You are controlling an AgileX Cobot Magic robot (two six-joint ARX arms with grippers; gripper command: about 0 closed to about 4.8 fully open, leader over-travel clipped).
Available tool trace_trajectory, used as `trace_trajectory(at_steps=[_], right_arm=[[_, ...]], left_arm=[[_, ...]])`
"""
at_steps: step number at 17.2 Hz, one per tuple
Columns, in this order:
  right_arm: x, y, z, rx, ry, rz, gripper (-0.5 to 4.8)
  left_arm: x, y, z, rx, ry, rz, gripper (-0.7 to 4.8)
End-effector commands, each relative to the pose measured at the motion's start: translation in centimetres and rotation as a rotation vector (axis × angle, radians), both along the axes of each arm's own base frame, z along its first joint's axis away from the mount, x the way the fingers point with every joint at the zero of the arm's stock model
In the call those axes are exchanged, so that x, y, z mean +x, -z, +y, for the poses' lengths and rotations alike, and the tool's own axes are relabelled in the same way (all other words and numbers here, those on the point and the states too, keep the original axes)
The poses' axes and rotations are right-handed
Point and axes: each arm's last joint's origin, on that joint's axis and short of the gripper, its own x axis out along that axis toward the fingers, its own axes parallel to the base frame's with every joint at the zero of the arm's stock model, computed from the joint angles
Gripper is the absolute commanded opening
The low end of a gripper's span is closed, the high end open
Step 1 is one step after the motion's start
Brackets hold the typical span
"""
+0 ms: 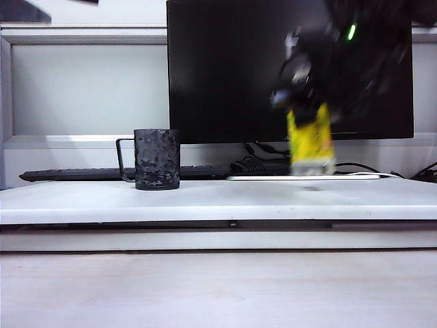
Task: Carefully pick up the bottle and pour some water from the bottle into the cup.
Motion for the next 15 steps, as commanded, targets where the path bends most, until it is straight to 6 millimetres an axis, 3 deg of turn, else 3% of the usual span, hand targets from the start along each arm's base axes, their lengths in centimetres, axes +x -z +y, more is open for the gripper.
trace_trajectory(at_steps=[1, 12, 15], right_arm=[[1.8, 0.9, 0.9, 0.075, -0.016, -0.131, 1.74], [2.7, 4.6, 1.2, 0.035, -0.019, -0.026, 1.66], [2.7, 4.8, 1.2, 0.045, -0.019, -0.006, 1.66]], left_arm=[[0.0, 0.0, 0.0, -0.006, -0.003, -0.016, 4.79], [0.1, 0.2, 0.0, -0.002, 0.0, -0.005, 4.79], [0.1, 0.2, 0.0, -0.002, 0.004, -0.003, 4.79]])
